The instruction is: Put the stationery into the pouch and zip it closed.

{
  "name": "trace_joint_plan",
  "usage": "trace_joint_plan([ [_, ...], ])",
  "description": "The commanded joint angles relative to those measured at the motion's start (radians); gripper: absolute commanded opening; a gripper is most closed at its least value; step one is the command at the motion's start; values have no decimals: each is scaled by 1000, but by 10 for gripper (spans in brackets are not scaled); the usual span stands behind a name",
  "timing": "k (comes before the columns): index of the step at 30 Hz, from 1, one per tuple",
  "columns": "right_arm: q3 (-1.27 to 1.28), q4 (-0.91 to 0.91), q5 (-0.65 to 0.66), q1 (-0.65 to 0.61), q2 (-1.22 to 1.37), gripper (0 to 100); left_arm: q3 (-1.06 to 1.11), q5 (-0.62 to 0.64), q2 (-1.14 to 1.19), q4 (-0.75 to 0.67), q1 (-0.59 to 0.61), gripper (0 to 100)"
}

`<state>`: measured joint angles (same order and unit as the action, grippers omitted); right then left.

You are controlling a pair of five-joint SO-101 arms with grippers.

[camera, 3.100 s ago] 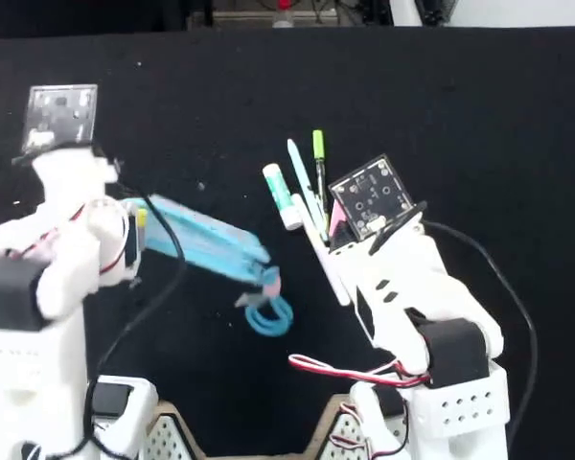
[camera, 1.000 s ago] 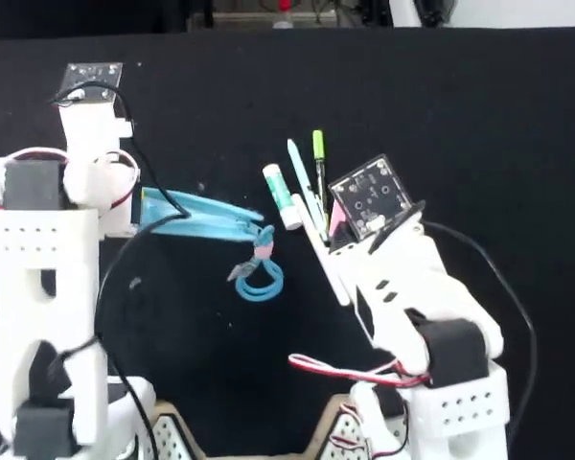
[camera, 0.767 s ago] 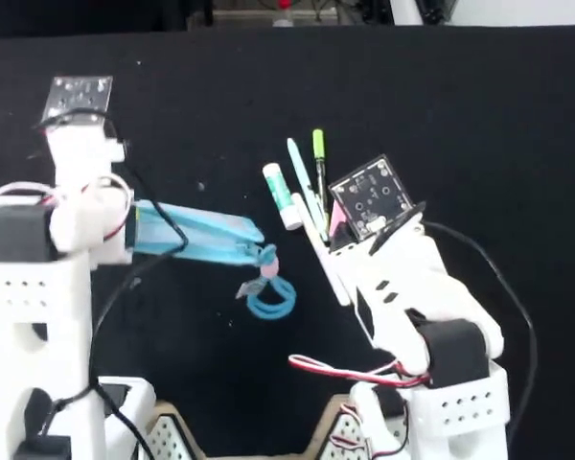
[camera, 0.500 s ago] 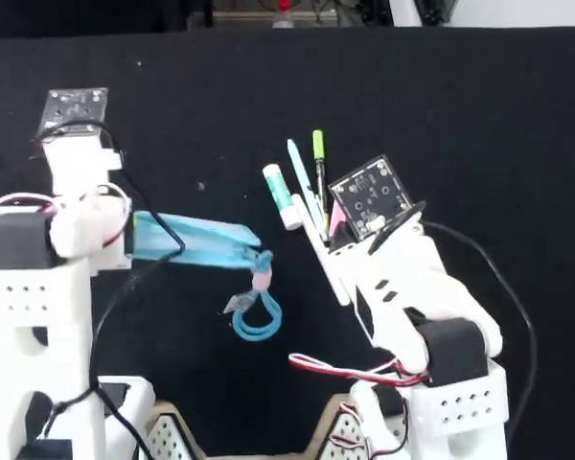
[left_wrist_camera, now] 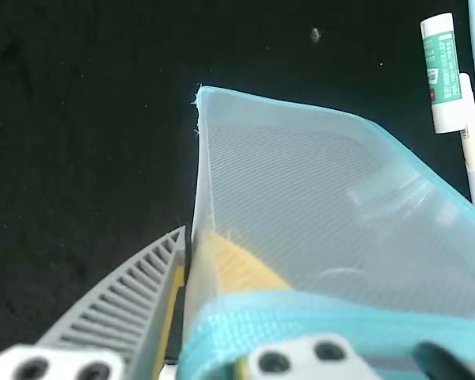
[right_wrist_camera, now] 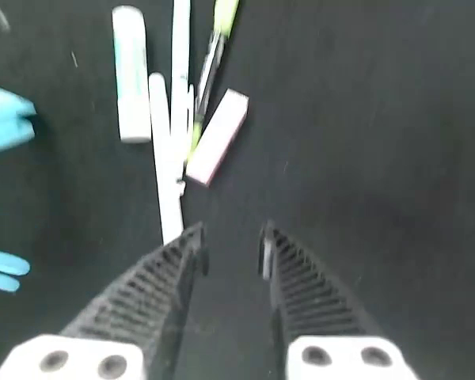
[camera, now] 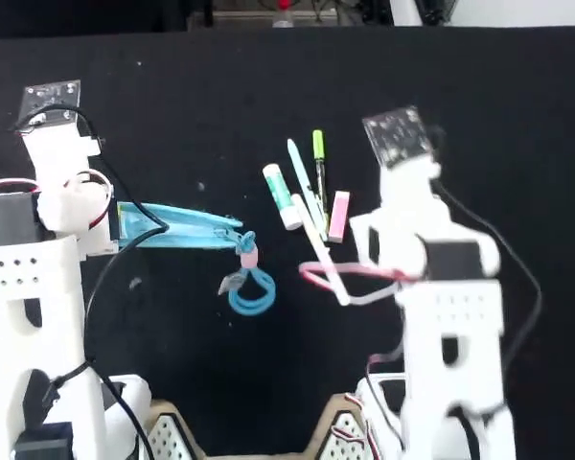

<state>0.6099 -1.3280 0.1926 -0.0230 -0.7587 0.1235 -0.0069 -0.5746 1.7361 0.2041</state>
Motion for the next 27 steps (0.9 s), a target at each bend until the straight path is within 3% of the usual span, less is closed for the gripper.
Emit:
trace_joint_plan([
  [1, -82, 89, -75, 14, 179, 107, -102, 14, -9, -52, 13, 30],
  [10, -73, 242, -141, 12, 364, 107, -117, 63, -98, -86, 13, 30],
  [16, -81, 308, -143, 12, 440, 114, 145, 57, -176, -195, 21, 30],
  [20, -81, 345, -199, 12, 475, 179, 340, 63, -255, -308, 16, 30],
  [27, -82, 393, -216, 3, 495, 168, 464, 58, -445, -348, 21, 30],
])
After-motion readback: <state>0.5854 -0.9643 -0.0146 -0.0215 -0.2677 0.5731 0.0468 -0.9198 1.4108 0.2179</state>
